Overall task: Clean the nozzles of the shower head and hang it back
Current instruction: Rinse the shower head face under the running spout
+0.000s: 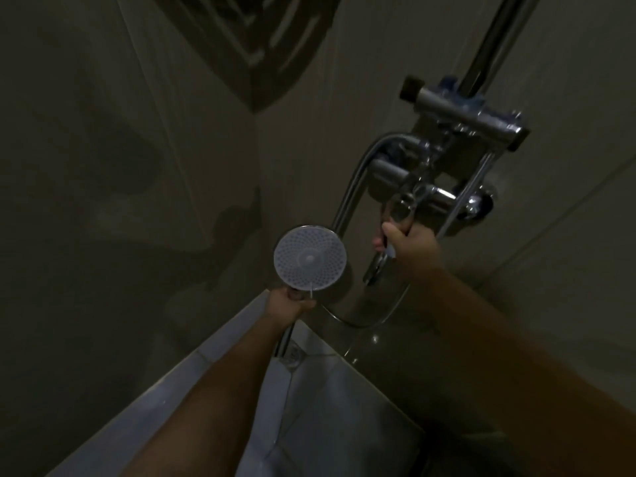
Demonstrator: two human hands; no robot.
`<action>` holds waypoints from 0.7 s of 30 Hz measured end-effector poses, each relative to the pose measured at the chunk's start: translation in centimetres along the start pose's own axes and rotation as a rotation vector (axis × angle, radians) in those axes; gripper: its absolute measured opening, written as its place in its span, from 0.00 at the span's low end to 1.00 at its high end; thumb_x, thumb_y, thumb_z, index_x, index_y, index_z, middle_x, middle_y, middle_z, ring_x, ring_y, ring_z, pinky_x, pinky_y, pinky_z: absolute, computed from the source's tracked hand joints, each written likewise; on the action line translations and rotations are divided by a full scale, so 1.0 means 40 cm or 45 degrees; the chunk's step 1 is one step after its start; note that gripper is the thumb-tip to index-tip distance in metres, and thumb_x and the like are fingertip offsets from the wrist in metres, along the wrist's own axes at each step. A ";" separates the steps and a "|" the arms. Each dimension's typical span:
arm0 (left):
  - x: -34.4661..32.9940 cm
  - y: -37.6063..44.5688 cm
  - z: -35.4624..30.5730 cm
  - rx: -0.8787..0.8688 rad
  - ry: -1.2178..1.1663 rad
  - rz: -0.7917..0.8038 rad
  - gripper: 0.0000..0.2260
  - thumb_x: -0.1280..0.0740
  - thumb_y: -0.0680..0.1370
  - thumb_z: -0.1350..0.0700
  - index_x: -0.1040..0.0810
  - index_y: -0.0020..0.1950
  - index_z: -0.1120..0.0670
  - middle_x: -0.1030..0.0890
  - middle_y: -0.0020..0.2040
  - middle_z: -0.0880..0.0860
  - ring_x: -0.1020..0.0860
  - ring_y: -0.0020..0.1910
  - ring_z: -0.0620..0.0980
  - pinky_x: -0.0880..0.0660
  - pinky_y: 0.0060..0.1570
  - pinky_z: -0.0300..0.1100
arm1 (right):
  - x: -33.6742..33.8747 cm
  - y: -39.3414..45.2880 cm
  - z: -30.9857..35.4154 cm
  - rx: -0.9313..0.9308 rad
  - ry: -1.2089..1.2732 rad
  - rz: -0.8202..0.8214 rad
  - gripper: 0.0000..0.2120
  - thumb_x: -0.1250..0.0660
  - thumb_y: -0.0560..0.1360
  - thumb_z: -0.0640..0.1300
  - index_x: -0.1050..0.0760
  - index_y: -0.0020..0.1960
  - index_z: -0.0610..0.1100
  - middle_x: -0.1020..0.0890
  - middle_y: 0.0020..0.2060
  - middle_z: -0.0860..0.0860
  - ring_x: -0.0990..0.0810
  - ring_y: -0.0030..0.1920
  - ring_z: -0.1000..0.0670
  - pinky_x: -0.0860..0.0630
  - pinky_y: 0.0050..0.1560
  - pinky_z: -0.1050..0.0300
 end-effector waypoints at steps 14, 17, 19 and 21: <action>-0.164 0.135 0.114 0.016 0.757 -0.023 0.16 0.33 0.74 0.53 0.23 0.57 0.62 0.21 0.56 0.59 0.23 0.58 0.57 0.27 0.53 0.45 | -0.010 0.012 -0.009 0.304 0.007 0.094 0.11 0.39 0.78 0.39 0.29 0.37 0.44 0.25 0.29 0.49 0.25 0.28 0.55 0.26 0.29 0.66; -0.178 0.134 0.078 -0.055 0.786 -0.007 0.17 0.34 0.74 0.48 0.23 0.55 0.58 0.20 0.55 0.56 0.22 0.56 0.57 0.27 0.51 0.45 | -0.017 0.009 -0.006 0.253 0.003 0.119 0.09 0.39 0.78 0.41 0.29 0.39 0.46 0.25 0.31 0.50 0.24 0.30 0.55 0.25 0.31 0.67; -0.178 0.134 0.061 -0.078 0.818 0.003 0.17 0.35 0.74 0.47 0.22 0.55 0.57 0.19 0.56 0.57 0.22 0.56 0.57 0.27 0.50 0.45 | -0.016 0.008 -0.009 0.202 -0.039 0.129 0.08 0.40 0.78 0.41 0.30 0.40 0.46 0.24 0.33 0.50 0.24 0.33 0.55 0.25 0.34 0.65; -0.170 0.125 0.045 -0.066 0.839 0.003 0.16 0.33 0.73 0.49 0.22 0.55 0.58 0.19 0.55 0.58 0.21 0.56 0.57 0.27 0.49 0.44 | -0.013 0.007 -0.011 0.183 -0.056 0.129 0.07 0.40 0.78 0.42 0.29 0.41 0.46 0.24 0.34 0.49 0.23 0.35 0.53 0.26 0.36 0.62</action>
Point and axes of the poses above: each hand's wrist, its own y-axis towards the middle knuckle, its own x-axis out of the back of the hand, z = x × y, the point moved 7 cm from there along y, towards the middle knuckle
